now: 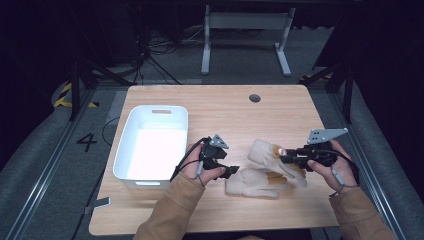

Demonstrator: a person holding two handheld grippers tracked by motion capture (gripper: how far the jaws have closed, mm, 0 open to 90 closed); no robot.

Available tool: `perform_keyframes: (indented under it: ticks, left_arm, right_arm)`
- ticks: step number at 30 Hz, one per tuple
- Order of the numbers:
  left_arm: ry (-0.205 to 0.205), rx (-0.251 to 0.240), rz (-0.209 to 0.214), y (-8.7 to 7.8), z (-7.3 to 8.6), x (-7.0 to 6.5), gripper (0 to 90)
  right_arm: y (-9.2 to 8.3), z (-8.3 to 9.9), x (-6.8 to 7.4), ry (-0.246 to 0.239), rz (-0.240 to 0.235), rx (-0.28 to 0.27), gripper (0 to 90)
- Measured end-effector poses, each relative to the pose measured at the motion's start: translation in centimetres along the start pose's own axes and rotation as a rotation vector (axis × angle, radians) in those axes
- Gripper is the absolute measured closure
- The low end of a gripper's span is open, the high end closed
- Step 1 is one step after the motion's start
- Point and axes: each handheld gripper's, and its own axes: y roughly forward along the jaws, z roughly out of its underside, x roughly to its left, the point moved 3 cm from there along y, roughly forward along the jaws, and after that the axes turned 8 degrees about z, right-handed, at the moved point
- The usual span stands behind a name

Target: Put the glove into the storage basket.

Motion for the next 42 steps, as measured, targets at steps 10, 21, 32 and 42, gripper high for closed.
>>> perform_keyframes:
  ticks: [10,21,32,42]
  left_arm:
    - [-0.004,-0.004,-0.004,-0.2,0.0,0.1,36.2]
    - [-0.006,0.000,-0.004,-0.1,0.1,0.1,36.1]
    - [-0.005,0.005,-0.004,0.0,0.2,0.1,36.2]
    - [-0.014,0.005,-0.013,-0.1,0.4,0.1,36.1]
  right_arm:
    - [1.1,-0.4,1.7,-0.055,-0.067,0.010,72.9]
    - [2.2,-0.6,3.3,-0.107,-0.144,0.023,72.7]
    - [3.0,-0.5,4.0,-0.129,-0.174,0.044,72.6]
    - [4.4,-0.3,5.0,-0.193,-0.225,0.079,72.1]
